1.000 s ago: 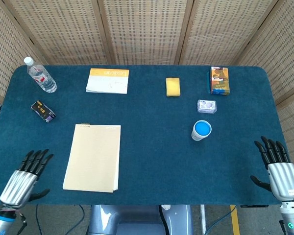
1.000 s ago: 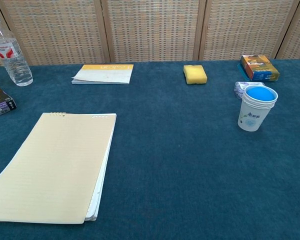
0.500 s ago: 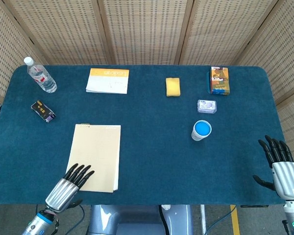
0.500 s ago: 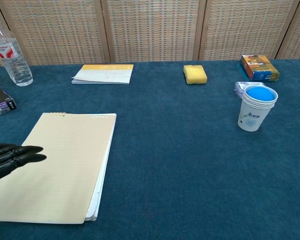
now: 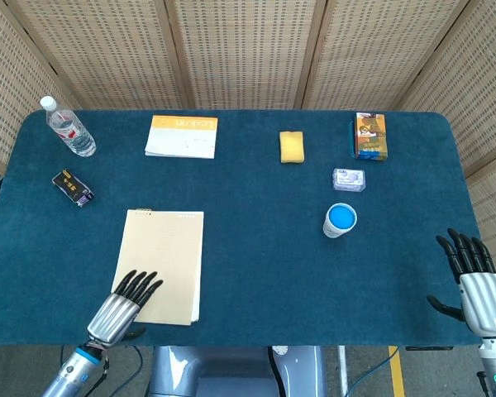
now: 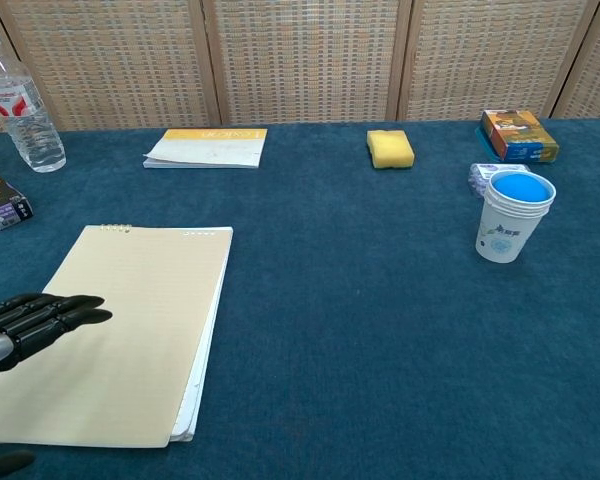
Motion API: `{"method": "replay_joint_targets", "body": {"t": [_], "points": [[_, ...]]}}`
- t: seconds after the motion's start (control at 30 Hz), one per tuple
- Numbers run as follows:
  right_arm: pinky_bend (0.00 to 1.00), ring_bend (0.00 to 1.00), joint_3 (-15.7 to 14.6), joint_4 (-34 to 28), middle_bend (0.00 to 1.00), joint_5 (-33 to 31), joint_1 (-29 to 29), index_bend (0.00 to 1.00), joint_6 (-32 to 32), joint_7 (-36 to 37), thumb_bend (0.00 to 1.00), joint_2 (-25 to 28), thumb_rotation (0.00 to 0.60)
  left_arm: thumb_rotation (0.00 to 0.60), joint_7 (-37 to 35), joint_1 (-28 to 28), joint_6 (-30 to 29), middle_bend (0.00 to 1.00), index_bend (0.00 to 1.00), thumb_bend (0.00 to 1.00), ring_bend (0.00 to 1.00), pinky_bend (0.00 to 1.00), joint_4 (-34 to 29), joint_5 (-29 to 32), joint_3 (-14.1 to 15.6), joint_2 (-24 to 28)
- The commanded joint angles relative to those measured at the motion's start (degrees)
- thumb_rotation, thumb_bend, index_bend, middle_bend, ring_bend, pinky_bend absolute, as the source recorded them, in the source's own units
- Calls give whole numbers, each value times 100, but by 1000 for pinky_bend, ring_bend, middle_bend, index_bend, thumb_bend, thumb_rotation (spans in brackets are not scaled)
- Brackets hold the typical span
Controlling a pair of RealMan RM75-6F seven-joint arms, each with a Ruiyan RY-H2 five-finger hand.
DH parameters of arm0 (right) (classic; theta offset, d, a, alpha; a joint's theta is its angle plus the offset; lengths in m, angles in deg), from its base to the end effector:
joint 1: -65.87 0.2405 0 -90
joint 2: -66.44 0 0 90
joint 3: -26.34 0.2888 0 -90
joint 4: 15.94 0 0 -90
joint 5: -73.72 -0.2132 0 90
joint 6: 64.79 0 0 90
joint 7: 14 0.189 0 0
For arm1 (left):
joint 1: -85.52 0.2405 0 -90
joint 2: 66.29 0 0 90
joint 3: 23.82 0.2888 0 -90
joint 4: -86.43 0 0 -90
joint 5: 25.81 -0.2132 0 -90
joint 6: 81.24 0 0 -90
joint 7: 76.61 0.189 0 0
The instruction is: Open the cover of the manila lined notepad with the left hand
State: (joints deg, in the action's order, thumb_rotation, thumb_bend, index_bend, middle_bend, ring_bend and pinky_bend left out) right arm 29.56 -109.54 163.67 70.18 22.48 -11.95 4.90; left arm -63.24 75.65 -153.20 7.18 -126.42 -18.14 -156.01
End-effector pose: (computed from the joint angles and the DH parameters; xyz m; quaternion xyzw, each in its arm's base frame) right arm -0.3262 -0.2261 0.1862 0.6024 -0.3658 0.4162 0.5745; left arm -0.2783 0.1994 -0.0473 -0.7694 -0.3495 -0.3538 0.4009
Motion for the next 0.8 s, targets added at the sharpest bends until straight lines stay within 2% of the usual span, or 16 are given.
{"method": "replay_joint_targets", "body": {"t": [0.03,0.5,0.8], "points": [[0,0,-2,4,0,-5,3,14,-11,-4,0,-6,600,600,-78,-31,30,0,0,226,0,0,105,75,-12,-52],[0,0,-13,14,0,-16,12,15,-46,-55,0,-33,600,600,-274,-125,120,0,0,226,0,0,452,345,-45,-200],[0,0,-10,15,0,-28,17,15,-56,-74,0,-39,600,600,-402,-164,33,0,0,225,0,0,445,377,-23,-153]]}}
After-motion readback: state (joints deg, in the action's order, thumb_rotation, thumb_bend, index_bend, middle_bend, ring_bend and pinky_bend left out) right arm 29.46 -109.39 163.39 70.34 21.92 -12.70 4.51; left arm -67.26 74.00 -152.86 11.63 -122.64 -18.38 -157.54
